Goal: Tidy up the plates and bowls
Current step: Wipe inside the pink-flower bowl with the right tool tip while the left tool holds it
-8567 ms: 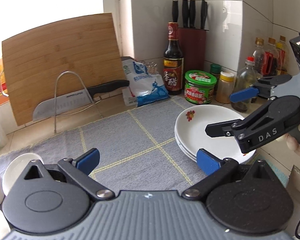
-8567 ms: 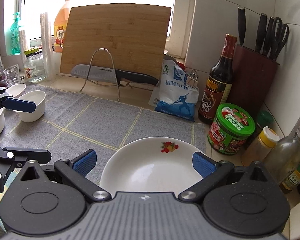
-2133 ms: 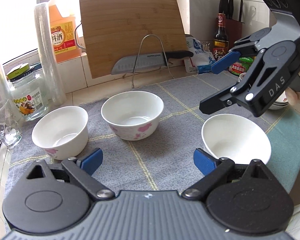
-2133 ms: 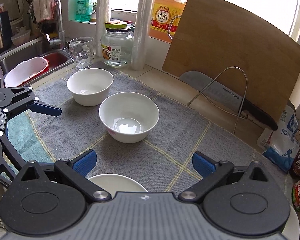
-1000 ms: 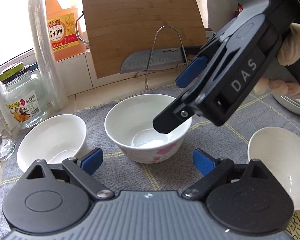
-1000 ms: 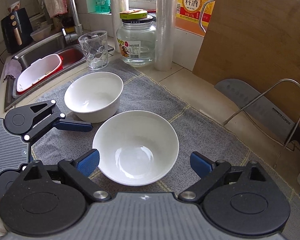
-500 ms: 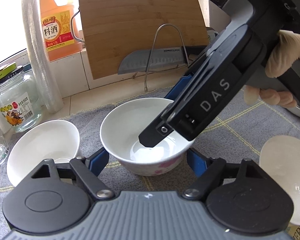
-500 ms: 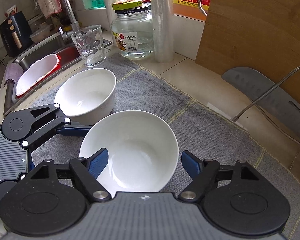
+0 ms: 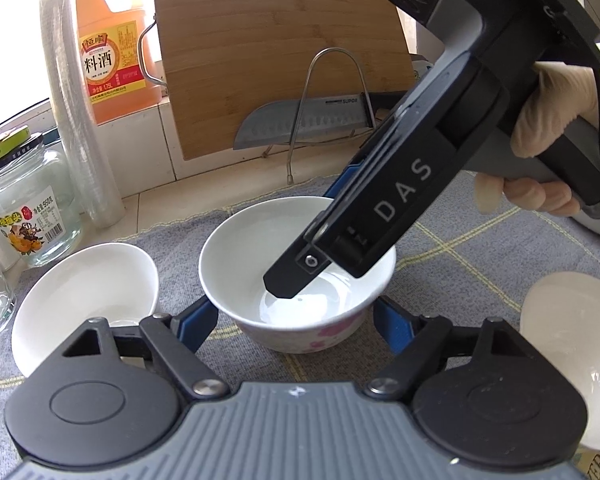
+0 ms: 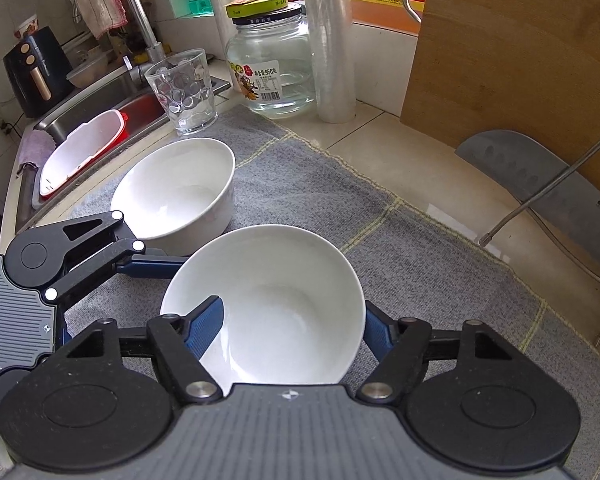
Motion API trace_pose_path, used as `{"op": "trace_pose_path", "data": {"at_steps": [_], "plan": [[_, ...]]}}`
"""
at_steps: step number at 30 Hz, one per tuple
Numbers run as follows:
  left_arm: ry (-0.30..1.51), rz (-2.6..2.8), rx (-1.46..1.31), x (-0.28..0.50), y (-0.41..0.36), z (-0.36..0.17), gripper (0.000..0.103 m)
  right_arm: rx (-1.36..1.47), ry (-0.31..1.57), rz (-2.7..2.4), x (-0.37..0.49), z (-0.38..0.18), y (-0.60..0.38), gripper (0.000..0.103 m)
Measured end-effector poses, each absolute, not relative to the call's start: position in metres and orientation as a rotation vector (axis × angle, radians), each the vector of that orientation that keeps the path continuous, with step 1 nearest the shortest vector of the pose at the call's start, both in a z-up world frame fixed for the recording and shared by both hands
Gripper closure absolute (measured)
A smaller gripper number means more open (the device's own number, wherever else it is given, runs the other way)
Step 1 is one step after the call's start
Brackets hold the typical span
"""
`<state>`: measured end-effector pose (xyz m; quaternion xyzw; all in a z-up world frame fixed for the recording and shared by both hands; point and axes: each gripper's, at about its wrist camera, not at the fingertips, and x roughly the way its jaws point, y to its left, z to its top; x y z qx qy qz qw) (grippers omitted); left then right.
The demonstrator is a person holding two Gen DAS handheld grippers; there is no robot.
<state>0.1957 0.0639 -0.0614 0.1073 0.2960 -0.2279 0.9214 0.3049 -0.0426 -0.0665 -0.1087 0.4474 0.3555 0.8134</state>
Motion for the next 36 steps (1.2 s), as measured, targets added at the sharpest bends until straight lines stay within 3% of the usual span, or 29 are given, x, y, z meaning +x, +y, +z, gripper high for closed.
{"op": "trace_pose_path", "data": {"at_steps": [36], "plan": [[0.642, -0.499, 0.240, 0.138, 0.054, -0.014, 0.019, -0.244, 0.886, 0.785, 0.228, -0.017, -0.058, 0.024]]}}
